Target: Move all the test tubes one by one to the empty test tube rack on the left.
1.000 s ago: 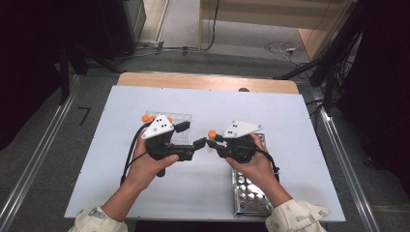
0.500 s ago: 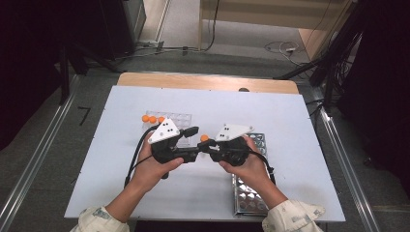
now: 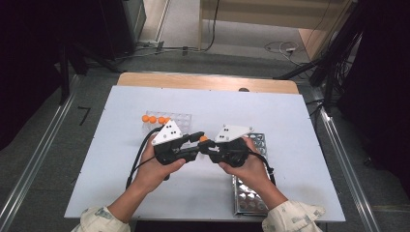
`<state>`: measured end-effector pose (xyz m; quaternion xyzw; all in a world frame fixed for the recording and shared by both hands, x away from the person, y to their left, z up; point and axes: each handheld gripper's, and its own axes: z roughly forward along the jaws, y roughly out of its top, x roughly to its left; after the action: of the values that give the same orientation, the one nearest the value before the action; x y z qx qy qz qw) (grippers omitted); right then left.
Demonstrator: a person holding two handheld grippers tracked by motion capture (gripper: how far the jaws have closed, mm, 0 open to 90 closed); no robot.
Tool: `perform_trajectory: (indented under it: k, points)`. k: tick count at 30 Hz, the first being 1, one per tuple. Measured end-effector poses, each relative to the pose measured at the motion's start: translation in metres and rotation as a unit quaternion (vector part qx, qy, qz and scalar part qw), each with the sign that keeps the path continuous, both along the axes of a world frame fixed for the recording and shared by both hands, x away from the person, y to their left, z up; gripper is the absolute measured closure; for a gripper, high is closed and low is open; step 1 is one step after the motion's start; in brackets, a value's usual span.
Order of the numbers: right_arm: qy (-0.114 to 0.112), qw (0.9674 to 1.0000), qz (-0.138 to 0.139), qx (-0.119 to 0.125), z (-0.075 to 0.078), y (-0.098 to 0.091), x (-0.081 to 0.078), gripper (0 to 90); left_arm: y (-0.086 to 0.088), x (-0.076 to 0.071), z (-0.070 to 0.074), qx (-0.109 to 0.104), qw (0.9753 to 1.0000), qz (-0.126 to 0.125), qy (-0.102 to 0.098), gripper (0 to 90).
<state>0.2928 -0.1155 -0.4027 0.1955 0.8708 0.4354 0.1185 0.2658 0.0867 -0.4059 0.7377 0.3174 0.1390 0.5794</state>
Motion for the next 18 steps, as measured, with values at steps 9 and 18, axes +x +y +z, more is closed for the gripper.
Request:
perform_trajectory:
  k: [9, 18]
  points:
    - [-0.001, 1.0, 0.0, 0.0, 0.0, -0.001, 0.0, 71.0, 0.001, 0.0, 0.0, 0.003, 1.0, 0.004, -0.002, 71.0]
    - [-0.001, 0.9995, -0.021, 0.021, 0.004, -0.011, -0.003, 32.8, 0.012, 0.005, 0.005, 0.002, 0.9996, 0.027, -0.007, 71.2]
